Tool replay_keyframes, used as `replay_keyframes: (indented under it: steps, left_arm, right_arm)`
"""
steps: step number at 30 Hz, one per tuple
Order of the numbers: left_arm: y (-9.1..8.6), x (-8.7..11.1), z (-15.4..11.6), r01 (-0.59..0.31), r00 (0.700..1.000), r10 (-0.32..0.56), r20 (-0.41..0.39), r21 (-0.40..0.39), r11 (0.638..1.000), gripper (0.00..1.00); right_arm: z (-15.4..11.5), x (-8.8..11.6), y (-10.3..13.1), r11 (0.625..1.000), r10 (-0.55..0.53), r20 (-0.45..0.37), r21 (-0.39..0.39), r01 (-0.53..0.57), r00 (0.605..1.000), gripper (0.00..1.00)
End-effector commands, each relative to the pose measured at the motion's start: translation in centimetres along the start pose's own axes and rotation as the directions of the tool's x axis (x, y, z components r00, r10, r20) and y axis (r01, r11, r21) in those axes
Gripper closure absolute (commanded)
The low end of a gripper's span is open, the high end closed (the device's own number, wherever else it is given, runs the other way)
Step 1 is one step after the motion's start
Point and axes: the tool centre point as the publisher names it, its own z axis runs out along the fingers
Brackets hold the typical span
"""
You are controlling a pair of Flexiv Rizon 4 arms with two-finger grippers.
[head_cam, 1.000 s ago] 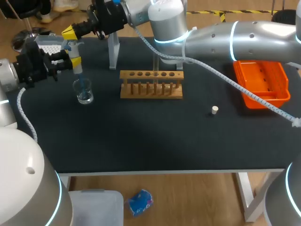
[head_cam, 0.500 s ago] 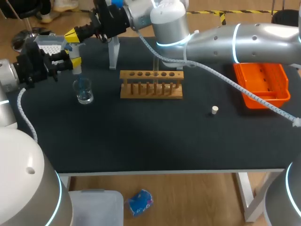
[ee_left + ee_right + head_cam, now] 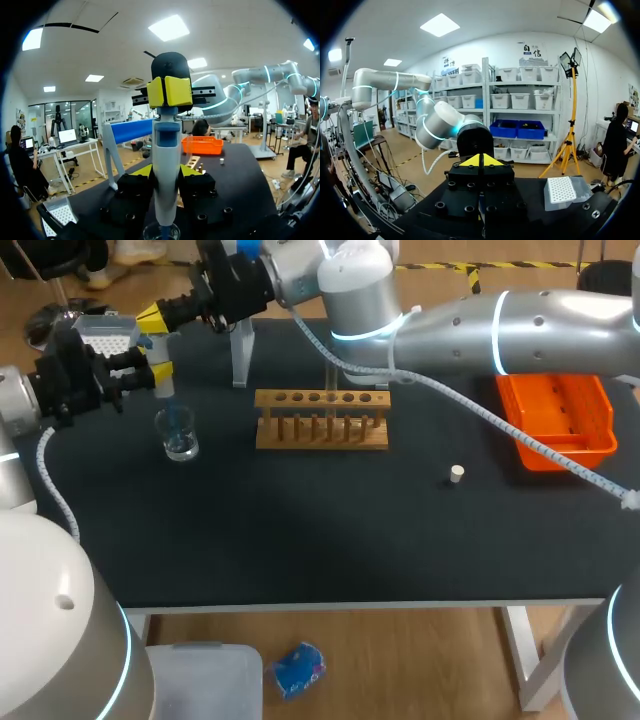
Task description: Invert the test tube, pick up the pipette, mount the tip to pipette, aspirate from beaker and dispense into the tube, eject the tip, return the pipette, and cap with the stopper.
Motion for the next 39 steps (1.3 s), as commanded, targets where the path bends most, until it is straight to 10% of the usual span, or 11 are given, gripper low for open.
replay_keyframes:
  steps: [1, 39]
  left_arm:
    - [-0.4, -0.1, 0.0, -0.001, 1.0, 0.001, 0.002, 0.002, 1.0, 1.0]
    - [-0.4, -0.1, 0.0, -0.001, 1.0, 0.001, 0.002, 0.002, 1.0, 1.0]
  right_arm:
    - [0.1, -0.2, -0.7, 1.0, 0.004, -0.003, 0.0, -0.004, 1.0, 1.0]
    - [-0.5, 0.1, 4.0, 0.991, -0.117, -0.001, 0.062, 0.117, 0.993, 1.0]
